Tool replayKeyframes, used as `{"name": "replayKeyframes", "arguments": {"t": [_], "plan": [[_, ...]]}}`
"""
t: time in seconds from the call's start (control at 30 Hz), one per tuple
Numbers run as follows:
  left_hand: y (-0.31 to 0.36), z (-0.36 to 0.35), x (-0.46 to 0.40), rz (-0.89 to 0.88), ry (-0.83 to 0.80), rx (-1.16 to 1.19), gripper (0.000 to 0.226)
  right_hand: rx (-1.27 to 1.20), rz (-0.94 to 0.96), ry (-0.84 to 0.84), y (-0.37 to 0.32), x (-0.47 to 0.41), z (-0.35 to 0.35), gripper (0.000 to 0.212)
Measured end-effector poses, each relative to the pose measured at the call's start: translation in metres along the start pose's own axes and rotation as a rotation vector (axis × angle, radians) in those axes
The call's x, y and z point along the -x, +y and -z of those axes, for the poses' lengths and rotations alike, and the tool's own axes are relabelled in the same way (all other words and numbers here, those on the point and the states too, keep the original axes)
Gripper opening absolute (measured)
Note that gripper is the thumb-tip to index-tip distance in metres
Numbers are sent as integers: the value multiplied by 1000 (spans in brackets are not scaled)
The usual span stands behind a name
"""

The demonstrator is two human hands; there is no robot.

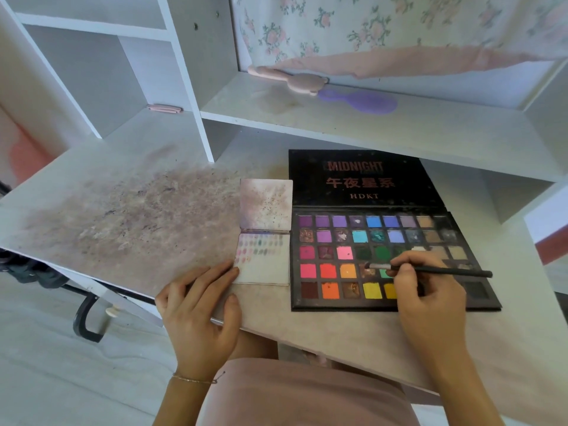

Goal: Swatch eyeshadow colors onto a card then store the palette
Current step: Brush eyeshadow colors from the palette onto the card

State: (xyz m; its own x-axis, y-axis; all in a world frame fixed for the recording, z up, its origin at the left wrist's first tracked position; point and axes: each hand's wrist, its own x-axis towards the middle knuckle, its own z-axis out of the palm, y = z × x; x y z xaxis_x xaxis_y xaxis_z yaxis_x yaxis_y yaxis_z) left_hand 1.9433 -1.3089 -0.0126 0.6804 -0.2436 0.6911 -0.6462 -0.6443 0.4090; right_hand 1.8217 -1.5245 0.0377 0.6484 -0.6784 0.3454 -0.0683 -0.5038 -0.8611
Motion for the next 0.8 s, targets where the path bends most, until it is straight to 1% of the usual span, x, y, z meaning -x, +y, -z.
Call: {"name": "replayKeyframes", "arguments": {"t": [0.1,0.27,0.4,0.57,0.8], "plan": [[1,0,0,3,-4,-2,32,34,4,-34,-3,-1,-2,20],[1,1,0,4,-3,-2,32,28,3,-13,-5,-1,-1,20],[0,1,0,5,-2,-1,33,35,11,-45,-5,0,-1,20],[0,1,0,2,-7,-6,33,-11,-8,-1,-4,0,1,19],[-1,1,0,-18,5,-7,33,-75,15,-80,-17,5,-18,19]]}}
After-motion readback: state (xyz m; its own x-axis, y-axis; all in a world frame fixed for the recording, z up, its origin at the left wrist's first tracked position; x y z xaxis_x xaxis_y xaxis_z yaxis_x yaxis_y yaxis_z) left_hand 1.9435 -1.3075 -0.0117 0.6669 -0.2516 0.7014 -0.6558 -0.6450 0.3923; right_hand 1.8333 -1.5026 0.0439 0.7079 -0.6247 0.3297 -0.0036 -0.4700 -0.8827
